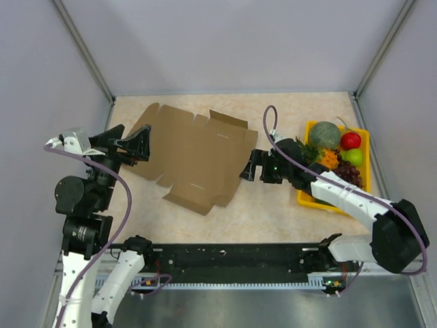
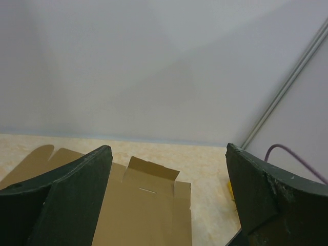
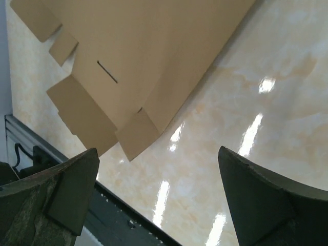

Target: Fold the paper box

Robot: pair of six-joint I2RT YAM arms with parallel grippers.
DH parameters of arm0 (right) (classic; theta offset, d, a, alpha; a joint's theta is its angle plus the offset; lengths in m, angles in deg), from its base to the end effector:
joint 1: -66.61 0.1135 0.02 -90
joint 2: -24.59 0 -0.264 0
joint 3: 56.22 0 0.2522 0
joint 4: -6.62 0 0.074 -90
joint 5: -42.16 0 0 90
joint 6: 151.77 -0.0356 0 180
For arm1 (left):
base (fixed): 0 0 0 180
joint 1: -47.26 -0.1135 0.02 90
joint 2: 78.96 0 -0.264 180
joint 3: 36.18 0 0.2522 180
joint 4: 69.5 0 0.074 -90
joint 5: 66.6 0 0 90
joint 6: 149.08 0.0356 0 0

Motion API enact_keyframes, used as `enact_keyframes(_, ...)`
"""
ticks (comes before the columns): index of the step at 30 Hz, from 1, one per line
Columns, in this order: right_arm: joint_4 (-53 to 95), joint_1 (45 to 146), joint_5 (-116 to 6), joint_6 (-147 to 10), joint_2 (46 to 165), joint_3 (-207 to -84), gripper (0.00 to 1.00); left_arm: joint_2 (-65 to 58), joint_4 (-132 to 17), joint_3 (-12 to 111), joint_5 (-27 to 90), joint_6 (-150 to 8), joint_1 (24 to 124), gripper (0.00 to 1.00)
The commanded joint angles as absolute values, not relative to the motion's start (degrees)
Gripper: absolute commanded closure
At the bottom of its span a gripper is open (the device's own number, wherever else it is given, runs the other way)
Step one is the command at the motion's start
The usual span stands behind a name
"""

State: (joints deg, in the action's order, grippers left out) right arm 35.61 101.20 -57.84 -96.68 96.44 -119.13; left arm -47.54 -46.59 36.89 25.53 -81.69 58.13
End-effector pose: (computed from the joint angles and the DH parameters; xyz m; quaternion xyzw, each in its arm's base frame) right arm 0.2212 0.1600 0.2581 -0.0358 0.8952 0.3136 0.3146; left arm 0.0851 -0.0177 0.4539 -0.0445 0.5809 -0.2444 0.7751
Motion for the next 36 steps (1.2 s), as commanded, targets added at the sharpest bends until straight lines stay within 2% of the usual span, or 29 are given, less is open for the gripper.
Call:
enact_keyframes(1, 14.0, 101.2, -65.6, -110.3, 102.5, -112.5, 0.01, -47.3, -48.2, 35.6, 27.8, -82.8, 57.8, 0.04)
enact_keyframes(7, 2.5, 98.6, -66.6, -117.9, 112.0, -107.2, 0.13, -46.7, -49.1, 34.0, 29.4, -84.0, 57.8, 0.04)
enact_keyframes(8, -1.8, 98.3, -67.3, -119.9, 115.2, -106.8, 0.22, -46.6, -49.2, 33.8, 29.8, -84.1, 57.8, 0.04)
enact_keyframes(10, -5.7, 98.0, -68.0, -121.5, 118.1, -106.3, 0.33, -46.7, -49.4, 33.5, 30.3, -84.7, 57.8, 0.04)
enact_keyframes(11, -9.4, 97.8, -68.2, -122.7, 119.8, -106.3, 0.43, -46.8, -49.4, 33.1, 30.4, -84.7, 57.8, 0.04)
enact_keyframes(18, -15.8, 97.5, -63.9, -123.9, 129.8, -107.9, 0.47, -47.1, -49.1, 32.5, 29.7, -83.8, 58.1, 0.04)
enact_keyframes(20, -16.1, 97.3, -62.9, -123.5, 132.4, -110.2, 0.58, -46.4, -49.8, 32.5, 30.0, -83.7, 58.4, 0.05)
enact_keyframes(22, -12.9, 97.2, -61.1, -122.5, 133.7, -113.6, 0.71, -45.4, -50.1, 32.7, 31.4, -84.0, 58.5, 0.05)
enact_keyframes(24, -11.1, 96.8, -59.6, -119.3, 134.0, -115.9, 0.98, -44.8, -50.2, 32.6, 32.8, -84.4, 58.6, 0.05)
enact_keyframes(27, -2.4, 96.7, -61.7, -105.8, 130.2, -124.3, 1.0, -43.1, -49.4, 32.6, 34.5, -84.5, 58.5, 0.05)
enact_keyframes(28, 5.8, 96.8, -61.3, -96.2, 128.1, -126.3, 1.0, -41.3, -47.8, 33.8, 35.6, -84.2, 58.5, 0.04)
enact_keyframes(31, 24.2, 96.2, -60.8, -81.9, 123.6, -138.2, 1.0, -33.0, -41.8, 40.5, 40.9, -82.8, 58.5, 0.04)
enact_keyframes(32, 35.6, 95.7, -63.1, -74.1, 123.3, -141.3, 1.0, -30.6, -37.2, 42.4, 42.5, -82.5, 58.5, 0.07)
enact_keyframes(33, 40.3, 95.1, -63.5, -71.4, 123.1, -146.8, 1.0, -28.1, -36.1, 44.3, 46.6, -81.3, 58.5, 0.11)
enact_keyframes(35, 49.8, 93.1, -68.0, -65.7, 122.2, -149.9, 1.0, -21.9, -34.6, 48.4, 51.4, -79.7, 58.5, 0.21)
enact_keyframes(36, 51.8, 92.5, -69.9, -64.3, 120.4, -151.8, 1.0, -20.3, -34.4, 49.5, 54.0, -79.7, 58.6, 0.21)
